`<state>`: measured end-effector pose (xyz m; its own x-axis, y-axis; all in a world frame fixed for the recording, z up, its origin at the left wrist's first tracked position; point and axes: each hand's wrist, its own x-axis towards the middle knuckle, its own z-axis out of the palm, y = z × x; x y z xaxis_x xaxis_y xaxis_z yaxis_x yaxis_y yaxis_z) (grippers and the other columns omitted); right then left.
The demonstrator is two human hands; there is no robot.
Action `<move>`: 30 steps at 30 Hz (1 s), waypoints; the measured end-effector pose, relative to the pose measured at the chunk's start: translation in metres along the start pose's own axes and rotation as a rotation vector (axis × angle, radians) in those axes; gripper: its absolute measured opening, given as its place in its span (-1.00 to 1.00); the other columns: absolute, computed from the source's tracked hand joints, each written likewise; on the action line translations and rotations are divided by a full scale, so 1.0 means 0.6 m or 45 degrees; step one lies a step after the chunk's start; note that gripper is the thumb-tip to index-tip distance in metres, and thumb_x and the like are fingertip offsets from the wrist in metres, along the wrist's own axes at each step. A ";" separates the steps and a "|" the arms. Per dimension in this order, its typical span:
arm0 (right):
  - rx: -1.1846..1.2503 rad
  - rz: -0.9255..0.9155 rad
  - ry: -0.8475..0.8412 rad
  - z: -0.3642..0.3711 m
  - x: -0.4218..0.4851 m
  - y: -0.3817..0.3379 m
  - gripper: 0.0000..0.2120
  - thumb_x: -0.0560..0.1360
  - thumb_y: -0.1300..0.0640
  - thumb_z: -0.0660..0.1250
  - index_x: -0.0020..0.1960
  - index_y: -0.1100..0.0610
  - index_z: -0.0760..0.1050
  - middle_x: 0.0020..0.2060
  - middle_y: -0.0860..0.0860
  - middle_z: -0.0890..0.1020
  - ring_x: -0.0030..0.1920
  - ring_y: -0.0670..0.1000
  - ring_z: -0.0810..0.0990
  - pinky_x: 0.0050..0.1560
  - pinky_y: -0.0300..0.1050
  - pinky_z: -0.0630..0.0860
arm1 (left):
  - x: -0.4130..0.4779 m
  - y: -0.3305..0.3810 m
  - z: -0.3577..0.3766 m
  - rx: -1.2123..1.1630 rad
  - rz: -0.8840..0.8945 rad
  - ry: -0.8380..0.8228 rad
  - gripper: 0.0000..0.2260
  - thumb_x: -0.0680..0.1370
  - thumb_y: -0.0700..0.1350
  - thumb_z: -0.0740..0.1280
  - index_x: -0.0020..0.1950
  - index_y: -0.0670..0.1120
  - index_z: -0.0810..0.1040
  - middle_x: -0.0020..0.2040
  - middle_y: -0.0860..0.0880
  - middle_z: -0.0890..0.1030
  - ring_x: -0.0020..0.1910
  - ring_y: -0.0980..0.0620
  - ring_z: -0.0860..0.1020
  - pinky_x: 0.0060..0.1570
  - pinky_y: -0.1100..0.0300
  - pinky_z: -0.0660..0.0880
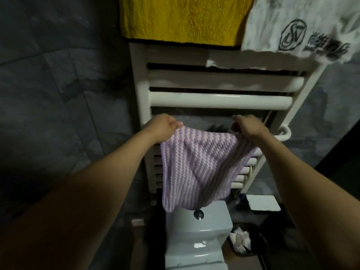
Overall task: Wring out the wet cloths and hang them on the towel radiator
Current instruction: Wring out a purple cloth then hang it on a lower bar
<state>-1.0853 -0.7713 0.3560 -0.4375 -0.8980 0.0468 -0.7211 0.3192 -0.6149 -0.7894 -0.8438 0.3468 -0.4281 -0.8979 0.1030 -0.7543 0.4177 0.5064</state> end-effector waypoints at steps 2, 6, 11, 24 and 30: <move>0.389 -0.157 0.047 -0.020 -0.025 0.015 -0.75 0.48 -0.05 0.27 -0.25 0.08 0.59 -0.18 0.10 0.66 -0.13 0.05 0.57 -0.02 -0.02 0.45 | -0.002 0.018 0.016 0.105 -0.100 0.204 -0.66 0.60 0.16 0.27 -0.02 -0.08 0.67 0.02 -0.12 0.69 0.08 -0.17 0.62 -0.04 0.14 0.47; -0.080 -0.499 -0.048 -0.046 -0.080 0.062 -0.74 0.38 -0.11 0.34 -0.01 0.02 0.54 -0.05 0.05 0.57 -0.03 0.05 0.52 -0.01 -0.03 0.46 | -0.014 0.030 0.039 0.119 -0.177 0.590 -0.80 0.57 0.02 0.31 -0.09 -0.08 0.61 -0.01 -0.14 0.69 0.03 -0.21 0.61 -0.07 0.07 0.48; -0.221 -0.622 0.032 -0.041 -0.070 0.088 -0.86 0.59 0.02 0.33 0.07 0.07 0.56 0.02 0.07 0.46 0.06 0.07 0.47 0.11 -0.04 0.43 | -0.017 0.003 0.023 0.072 -0.010 0.285 -0.64 0.56 0.15 0.27 -0.27 -0.08 0.57 -0.22 -0.04 0.65 -0.12 -0.11 0.61 -0.13 0.11 0.48; -0.134 -0.531 0.075 -0.056 -0.063 0.104 -0.88 0.56 0.14 0.32 -0.05 0.16 0.61 -0.04 0.07 0.49 -0.05 0.07 0.52 0.04 -0.02 0.47 | -0.051 -0.030 -0.020 0.052 0.197 -0.009 -0.87 0.57 -0.04 0.40 -0.01 -0.09 0.64 -0.06 -0.05 0.65 -0.06 -0.03 0.61 0.04 0.13 0.52; -0.255 -0.642 0.123 -0.045 -0.070 0.091 -0.96 0.54 0.25 0.30 -0.08 0.20 0.52 -0.11 0.15 0.54 -0.06 0.19 0.54 -0.09 -0.04 0.40 | -0.062 -0.018 -0.039 0.237 0.193 0.116 -0.79 0.49 -0.02 0.48 -0.27 0.01 0.50 -0.19 0.08 0.55 -0.08 0.05 0.49 0.03 0.09 0.41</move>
<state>-1.1209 -0.7082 0.3418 -0.0521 -0.9256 0.3750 -0.9380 -0.0836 -0.3365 -0.7537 -0.8184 0.3576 -0.5033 -0.8281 0.2467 -0.7671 0.5596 0.3136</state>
